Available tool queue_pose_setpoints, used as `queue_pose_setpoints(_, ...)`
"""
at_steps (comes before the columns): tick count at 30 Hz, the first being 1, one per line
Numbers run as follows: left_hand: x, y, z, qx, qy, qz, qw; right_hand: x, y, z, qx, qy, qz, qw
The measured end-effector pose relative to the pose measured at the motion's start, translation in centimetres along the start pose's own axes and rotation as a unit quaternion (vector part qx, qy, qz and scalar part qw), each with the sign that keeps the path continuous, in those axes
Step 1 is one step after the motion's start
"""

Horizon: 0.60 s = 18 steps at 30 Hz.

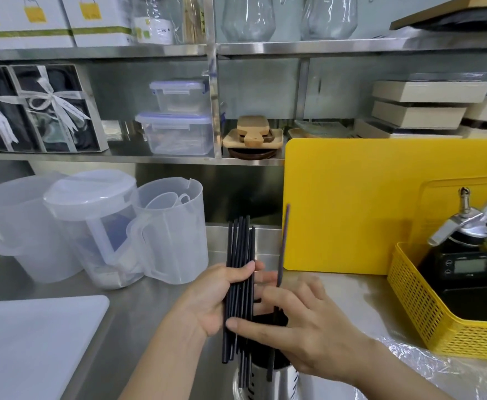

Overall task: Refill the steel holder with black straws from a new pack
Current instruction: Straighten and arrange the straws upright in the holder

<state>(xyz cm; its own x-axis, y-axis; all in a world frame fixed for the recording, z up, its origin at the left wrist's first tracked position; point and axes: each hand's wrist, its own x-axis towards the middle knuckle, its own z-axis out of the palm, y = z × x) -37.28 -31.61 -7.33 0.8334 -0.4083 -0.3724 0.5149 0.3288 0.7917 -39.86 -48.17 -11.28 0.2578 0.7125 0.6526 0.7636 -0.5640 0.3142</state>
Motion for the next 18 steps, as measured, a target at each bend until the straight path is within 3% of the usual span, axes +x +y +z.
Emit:
queue_pose_setpoints(4,0.1,-0.4,0.5,-0.008,-0.034,0.001,0.999,-0.4,0.1,1.0,0.082,-0.003,-0.015,0.997)
queue_pose_setpoints(7,-0.2,-0.5,0.8,-0.03,-0.073,0.024,0.997,-0.7,0.0,0.8,0.076,-0.011,-0.016,0.997)
queue_pose_setpoints(13,0.3,-1.4,0.7,-0.106,-0.043,0.111,0.987,-0.6,-0.4,0.8,0.04,0.016,0.001,0.999)
queue_pose_setpoints(15,0.3,-1.3,0.7,-0.097,-0.03,0.139,0.985,-0.2,-0.8,0.3,0.095,0.034,0.088,0.991)
queue_pose_setpoints(18,-0.3,-1.2,0.7,-0.041,-0.031,0.167,0.985,0.3,-0.2,-0.3,0.19,0.106,0.255,0.942)
